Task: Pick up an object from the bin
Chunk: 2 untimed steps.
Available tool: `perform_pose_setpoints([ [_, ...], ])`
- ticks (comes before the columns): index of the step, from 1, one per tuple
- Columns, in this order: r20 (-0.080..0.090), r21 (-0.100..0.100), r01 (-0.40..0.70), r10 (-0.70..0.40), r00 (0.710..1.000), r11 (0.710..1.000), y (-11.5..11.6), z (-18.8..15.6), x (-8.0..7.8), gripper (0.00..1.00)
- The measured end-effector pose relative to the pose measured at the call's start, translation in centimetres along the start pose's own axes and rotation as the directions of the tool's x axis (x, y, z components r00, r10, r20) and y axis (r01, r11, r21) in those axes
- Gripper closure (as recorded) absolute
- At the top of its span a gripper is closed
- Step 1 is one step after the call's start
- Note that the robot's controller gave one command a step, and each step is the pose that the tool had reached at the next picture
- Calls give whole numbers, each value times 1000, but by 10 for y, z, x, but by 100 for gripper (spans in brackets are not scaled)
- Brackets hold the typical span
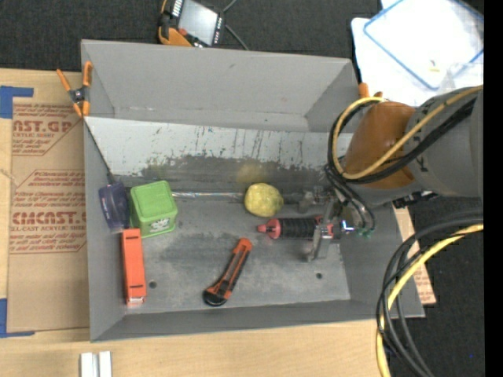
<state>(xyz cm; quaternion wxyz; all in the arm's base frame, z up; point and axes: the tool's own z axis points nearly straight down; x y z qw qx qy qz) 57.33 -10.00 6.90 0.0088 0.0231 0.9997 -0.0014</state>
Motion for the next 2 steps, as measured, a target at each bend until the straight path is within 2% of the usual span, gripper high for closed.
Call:
perform_pose_setpoints([
  [1,-24,0,-179,179,984,984,3,0,30,100],
  [2,-24,0,-179,179,984,984,3,0,30,100],
])
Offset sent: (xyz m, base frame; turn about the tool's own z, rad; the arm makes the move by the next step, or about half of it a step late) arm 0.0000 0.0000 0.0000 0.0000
